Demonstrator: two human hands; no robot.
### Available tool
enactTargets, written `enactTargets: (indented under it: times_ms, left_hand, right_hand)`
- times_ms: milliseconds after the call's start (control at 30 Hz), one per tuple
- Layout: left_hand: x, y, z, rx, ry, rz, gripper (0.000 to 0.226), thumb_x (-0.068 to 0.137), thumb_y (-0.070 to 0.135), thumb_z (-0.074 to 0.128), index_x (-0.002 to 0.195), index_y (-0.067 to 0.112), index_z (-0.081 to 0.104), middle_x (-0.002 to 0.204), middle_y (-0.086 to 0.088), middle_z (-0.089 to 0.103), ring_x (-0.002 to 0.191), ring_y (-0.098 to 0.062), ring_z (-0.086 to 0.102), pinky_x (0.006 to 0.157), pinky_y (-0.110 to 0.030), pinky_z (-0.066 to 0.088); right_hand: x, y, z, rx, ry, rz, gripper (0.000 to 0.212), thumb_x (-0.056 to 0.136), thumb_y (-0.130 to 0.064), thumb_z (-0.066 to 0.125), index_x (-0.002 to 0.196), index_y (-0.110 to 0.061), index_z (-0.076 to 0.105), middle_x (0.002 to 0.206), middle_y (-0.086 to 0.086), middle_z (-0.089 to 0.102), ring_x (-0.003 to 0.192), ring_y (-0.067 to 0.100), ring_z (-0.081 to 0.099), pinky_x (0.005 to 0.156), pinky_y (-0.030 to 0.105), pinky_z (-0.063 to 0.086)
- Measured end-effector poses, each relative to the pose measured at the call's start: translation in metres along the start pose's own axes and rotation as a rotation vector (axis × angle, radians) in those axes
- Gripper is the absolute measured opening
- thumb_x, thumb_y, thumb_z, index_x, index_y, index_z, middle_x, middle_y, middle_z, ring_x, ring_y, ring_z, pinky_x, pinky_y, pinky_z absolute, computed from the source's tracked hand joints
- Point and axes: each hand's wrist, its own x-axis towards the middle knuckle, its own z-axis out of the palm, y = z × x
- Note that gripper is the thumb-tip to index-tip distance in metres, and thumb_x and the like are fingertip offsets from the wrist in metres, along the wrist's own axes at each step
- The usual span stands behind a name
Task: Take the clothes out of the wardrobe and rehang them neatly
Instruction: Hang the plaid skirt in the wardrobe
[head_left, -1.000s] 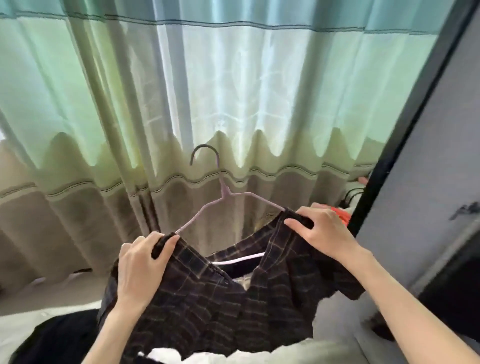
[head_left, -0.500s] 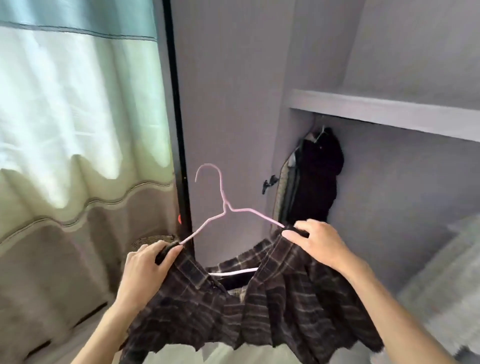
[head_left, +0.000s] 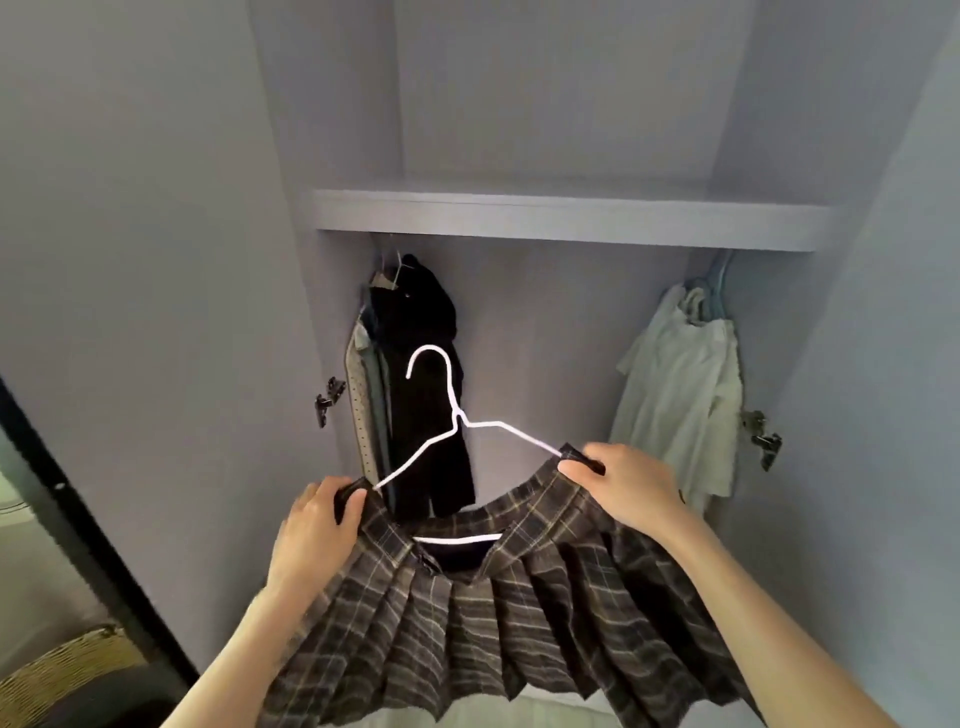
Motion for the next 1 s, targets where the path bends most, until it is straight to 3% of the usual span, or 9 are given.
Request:
enactTargets:
  times_ms: [200, 367, 533, 700, 867, 1000]
  left_hand:
    - [0.022, 0.023, 0.025, -0.075, -0.278, 0.16, 0.044, 0.098, 0.031, 0.041, 0.14, 0.018, 0.037, 0.142, -0.005, 0.041, 0.128, -0.023, 0.041, 0.104, -0.032, 0.032]
    - [0.046, 0.054, 0.033, -0.09, -0.278, 0.34, 0.045, 0.097, 0.028, 0.041, 0.141, 0.016, 0.036, 0.144, -0.003, 0.038, 0.132, -0.018, 0.036, 0.105, -0.025, 0.027]
    - [0.091, 0.093, 0.051, -0.014, -0.189, 0.551, 0.043, 0.097, 0.026, 0.044, 0.139, 0.015, 0.04, 0.147, -0.005, 0.035, 0.141, -0.018, 0.02, 0.11, -0.025, 0.016]
    - [0.15, 0.157, 0.076, 0.275, -0.026, 0.931, 0.057, 0.09, 0.046, 0.026, 0.132, 0.017, 0.05, 0.145, -0.012, 0.039, 0.139, -0.031, 0.023, 0.108, -0.046, 0.02]
    - [0.202, 0.247, 0.092, 0.379, 0.216, 1.082, 0.052, 0.092, 0.035, 0.029, 0.14, 0.016, 0.038, 0.15, -0.015, 0.027, 0.14, -0.035, 0.016, 0.109, -0.054, 0.017]
    - [0.239, 0.297, 0.105, 0.378, 0.345, 1.087, 0.055, 0.091, 0.031, 0.031, 0.144, 0.017, 0.026, 0.153, -0.016, 0.019, 0.141, -0.036, 0.008, 0.11, -0.057, 0.009]
  right_hand:
    - [-0.017, 0.026, 0.01, 0.0, -0.011, 0.326, 0.041, 0.096, -0.052, 0.032, 0.066, -0.024, 0.035, 0.062, -0.008, 0.044, 0.057, 0.01, 0.046, 0.048, 0.025, 0.03]
    - [-0.005, 0.053, 0.015, 0.384, -0.039, 0.567, 0.039, 0.097, -0.04, 0.043, 0.065, -0.018, 0.038, 0.061, -0.002, 0.042, 0.055, 0.013, 0.043, 0.051, 0.027, 0.028]
    - [0.021, 0.076, 0.029, 0.679, 0.059, 0.669, 0.021, 0.094, -0.023, 0.052, 0.078, -0.01, 0.052, 0.078, 0.005, 0.053, 0.073, 0.019, 0.051, 0.065, 0.031, 0.036]
    - [0.067, 0.11, 0.032, 0.685, 0.207, 0.608, 0.018, 0.095, -0.019, 0.05, 0.078, -0.015, 0.051, 0.071, 0.0, 0.053, 0.067, 0.016, 0.053, 0.061, 0.028, 0.038]
    - [0.12, 0.145, 0.017, 0.612, 0.336, 0.549, 0.012, 0.097, -0.021, 0.046, 0.089, -0.014, 0.052, 0.076, -0.004, 0.054, 0.067, 0.008, 0.05, 0.054, 0.02, 0.033]
    - [0.161, 0.171, -0.002, 0.621, 0.432, 0.537, 0.011, 0.097, -0.02, 0.046, 0.092, -0.011, 0.053, 0.071, -0.003, 0.053, 0.062, 0.006, 0.049, 0.05, 0.017, 0.03]
